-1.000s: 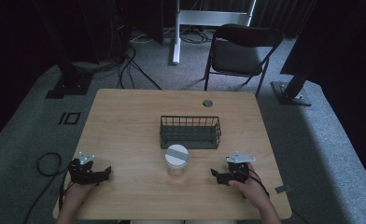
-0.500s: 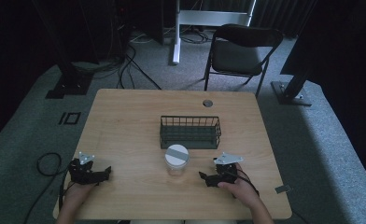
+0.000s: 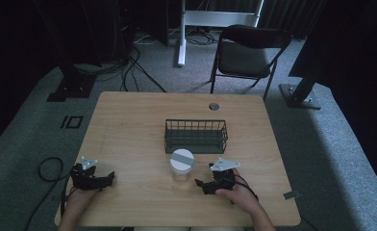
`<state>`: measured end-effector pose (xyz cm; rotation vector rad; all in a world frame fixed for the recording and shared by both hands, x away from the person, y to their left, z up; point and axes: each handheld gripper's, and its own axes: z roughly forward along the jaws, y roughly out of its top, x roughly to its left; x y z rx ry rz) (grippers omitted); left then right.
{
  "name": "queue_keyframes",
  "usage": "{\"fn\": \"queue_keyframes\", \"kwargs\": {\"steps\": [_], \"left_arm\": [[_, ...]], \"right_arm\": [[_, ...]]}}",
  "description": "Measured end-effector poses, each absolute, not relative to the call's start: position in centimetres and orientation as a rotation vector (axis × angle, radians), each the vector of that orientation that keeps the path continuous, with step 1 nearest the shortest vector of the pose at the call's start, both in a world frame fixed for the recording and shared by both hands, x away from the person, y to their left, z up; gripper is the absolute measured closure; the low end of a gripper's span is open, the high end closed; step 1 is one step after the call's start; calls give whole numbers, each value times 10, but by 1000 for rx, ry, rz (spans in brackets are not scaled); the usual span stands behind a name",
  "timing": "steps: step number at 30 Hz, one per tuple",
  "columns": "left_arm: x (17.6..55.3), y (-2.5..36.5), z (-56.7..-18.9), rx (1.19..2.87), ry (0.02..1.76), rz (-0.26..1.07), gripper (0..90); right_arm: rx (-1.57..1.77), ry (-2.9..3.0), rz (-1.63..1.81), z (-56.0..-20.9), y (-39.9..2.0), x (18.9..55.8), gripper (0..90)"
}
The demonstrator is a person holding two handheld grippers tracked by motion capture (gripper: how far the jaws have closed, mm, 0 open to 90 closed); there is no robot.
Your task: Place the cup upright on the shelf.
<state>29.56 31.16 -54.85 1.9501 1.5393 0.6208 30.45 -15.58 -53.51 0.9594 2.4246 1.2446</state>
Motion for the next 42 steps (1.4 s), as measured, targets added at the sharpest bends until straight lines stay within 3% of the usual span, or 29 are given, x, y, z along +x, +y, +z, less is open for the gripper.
{"fn": "queue_keyframes", "kwargs": {"steps": [42], "left_arm": [[296, 312, -548, 1952, 1537, 619, 1]], "right_arm": [[898, 2328, 1452, -536, -99, 310, 132]]}}
